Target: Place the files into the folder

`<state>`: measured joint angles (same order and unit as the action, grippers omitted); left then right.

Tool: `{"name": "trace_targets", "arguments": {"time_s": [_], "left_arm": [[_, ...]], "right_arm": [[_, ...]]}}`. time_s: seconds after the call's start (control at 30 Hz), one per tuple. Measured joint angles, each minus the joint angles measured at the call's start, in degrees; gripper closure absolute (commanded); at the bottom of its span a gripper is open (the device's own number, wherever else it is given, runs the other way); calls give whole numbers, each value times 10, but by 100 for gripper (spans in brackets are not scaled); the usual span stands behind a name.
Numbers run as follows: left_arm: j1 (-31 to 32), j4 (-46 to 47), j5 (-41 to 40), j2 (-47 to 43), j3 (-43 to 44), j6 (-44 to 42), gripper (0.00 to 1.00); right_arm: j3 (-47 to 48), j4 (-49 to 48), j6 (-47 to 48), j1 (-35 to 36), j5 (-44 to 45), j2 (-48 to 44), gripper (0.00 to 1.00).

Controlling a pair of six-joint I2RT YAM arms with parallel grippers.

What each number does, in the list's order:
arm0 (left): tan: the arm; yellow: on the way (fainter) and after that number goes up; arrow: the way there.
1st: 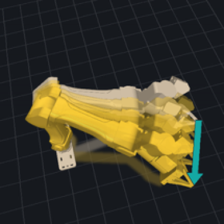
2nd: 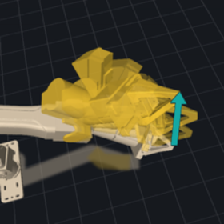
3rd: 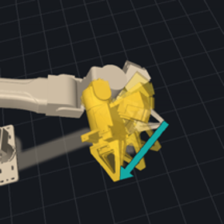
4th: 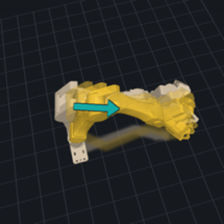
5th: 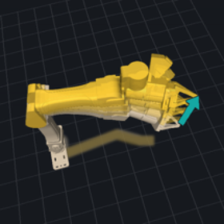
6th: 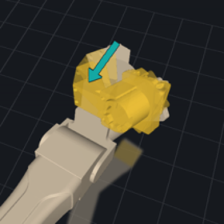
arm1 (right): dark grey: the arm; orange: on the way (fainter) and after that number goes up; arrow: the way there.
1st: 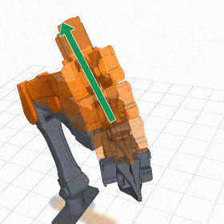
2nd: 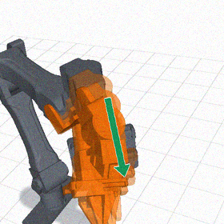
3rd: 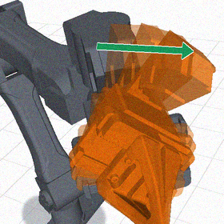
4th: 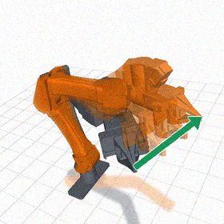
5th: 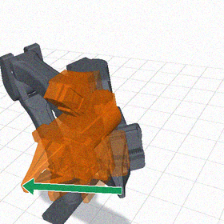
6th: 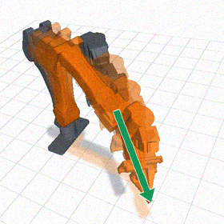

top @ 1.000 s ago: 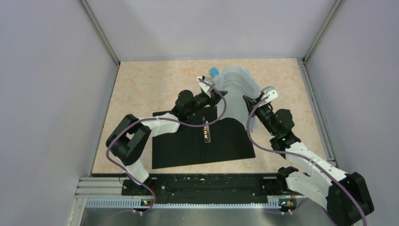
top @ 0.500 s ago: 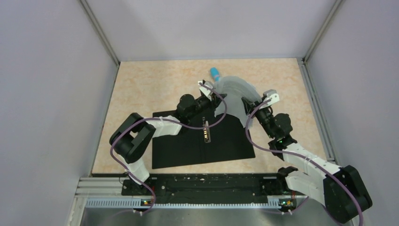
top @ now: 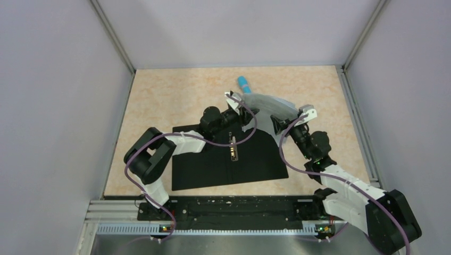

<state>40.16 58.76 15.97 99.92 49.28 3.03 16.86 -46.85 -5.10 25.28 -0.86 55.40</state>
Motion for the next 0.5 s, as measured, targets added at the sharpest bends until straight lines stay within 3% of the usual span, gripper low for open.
{"name": "trace_targets", "arguments": {"time_s": [0.2, 0.5], "left_arm": [[-11, -21, 40, 0, 6, 1, 40], [-24, -91, 79, 0, 44, 0, 47]], "right_arm": [[2, 1, -27, -34, -43, 11, 34], [66, 14, -51, -49, -104, 70, 33]]}}
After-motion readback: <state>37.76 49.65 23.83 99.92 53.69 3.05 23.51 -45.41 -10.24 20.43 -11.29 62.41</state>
